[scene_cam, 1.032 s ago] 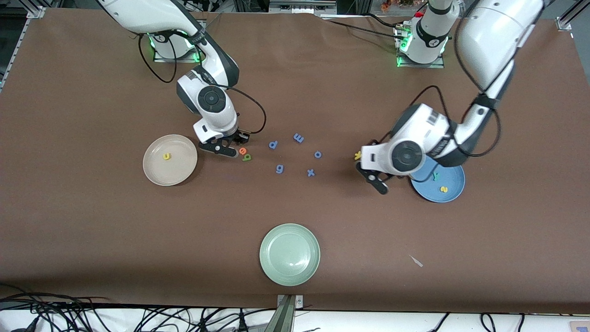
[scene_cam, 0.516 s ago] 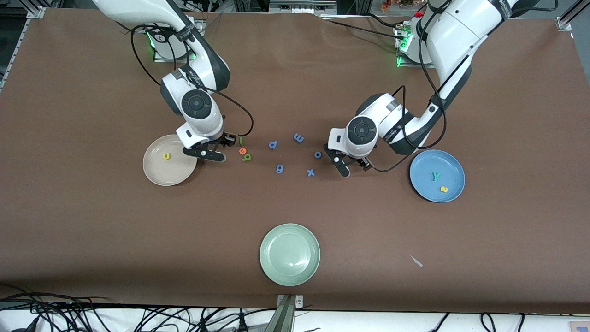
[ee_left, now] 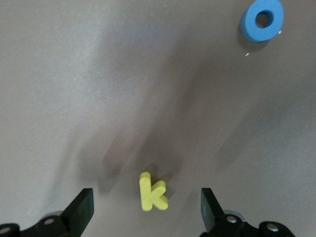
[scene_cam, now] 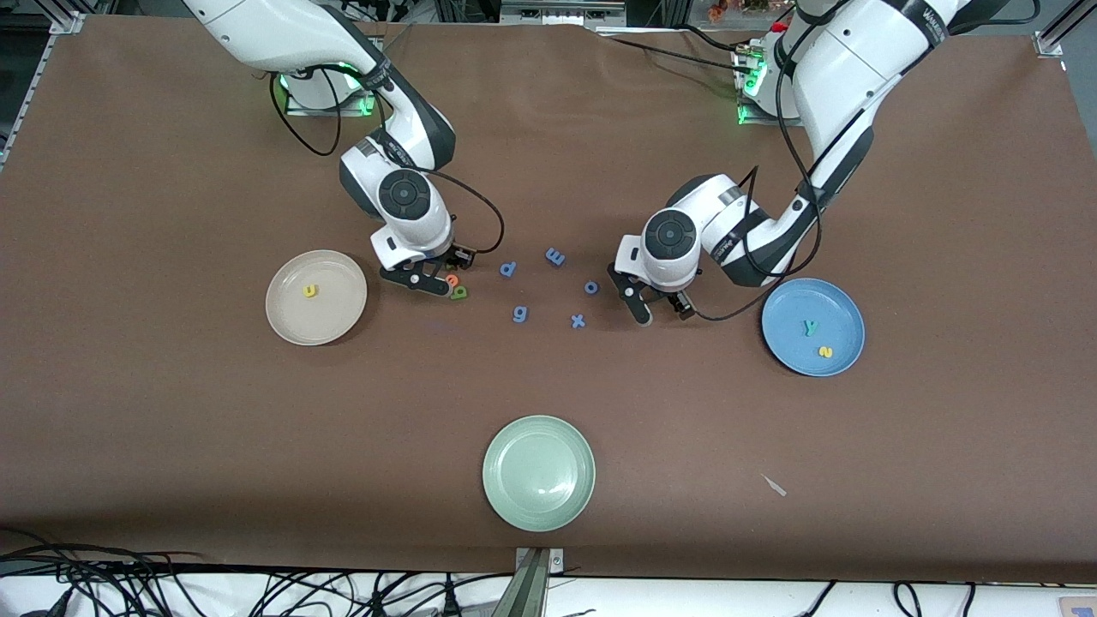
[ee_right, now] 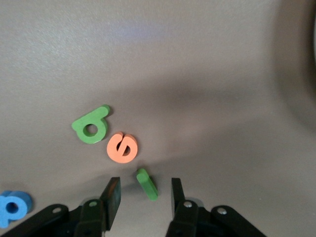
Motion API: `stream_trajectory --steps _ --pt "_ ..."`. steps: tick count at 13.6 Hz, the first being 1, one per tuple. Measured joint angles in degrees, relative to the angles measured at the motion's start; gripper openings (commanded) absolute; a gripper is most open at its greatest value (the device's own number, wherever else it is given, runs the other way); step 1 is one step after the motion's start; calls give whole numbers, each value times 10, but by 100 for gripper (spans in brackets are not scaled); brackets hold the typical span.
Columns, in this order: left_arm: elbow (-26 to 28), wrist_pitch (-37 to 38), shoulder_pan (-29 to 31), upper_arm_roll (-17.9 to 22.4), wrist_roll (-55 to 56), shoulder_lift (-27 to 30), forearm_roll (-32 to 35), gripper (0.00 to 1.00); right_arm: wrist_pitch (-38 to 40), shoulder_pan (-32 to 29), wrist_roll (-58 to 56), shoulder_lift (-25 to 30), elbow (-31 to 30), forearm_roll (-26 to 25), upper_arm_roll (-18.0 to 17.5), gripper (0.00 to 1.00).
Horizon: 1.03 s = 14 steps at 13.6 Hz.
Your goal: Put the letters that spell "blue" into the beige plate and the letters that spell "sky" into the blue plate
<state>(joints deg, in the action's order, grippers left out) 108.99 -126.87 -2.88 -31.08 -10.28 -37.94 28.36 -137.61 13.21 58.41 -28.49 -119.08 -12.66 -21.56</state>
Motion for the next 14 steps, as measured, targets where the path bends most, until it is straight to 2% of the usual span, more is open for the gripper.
stream_trajectory --steps 4,6,9,11,14 --pt "9 -11 0 0 -5 0 0 65 -41 0 0 -8 -24 0 0 47" --pt "9 -11 3 1 -17 0 0 38 -47 0 -1 -8 -27 -2 0 37" --pt "8 -13 12 1 -37 1 1 11 -52 0 -3 -7 -27 -2 -1 14" --pt "8 -14 14 1 -42 2 1 6 -52 0 -7 -7 -27 -2 -2 10" --pt "5 -14 16 1 -43 4 1 5 -49 0 -24 -6 -27 -3 -1 9"
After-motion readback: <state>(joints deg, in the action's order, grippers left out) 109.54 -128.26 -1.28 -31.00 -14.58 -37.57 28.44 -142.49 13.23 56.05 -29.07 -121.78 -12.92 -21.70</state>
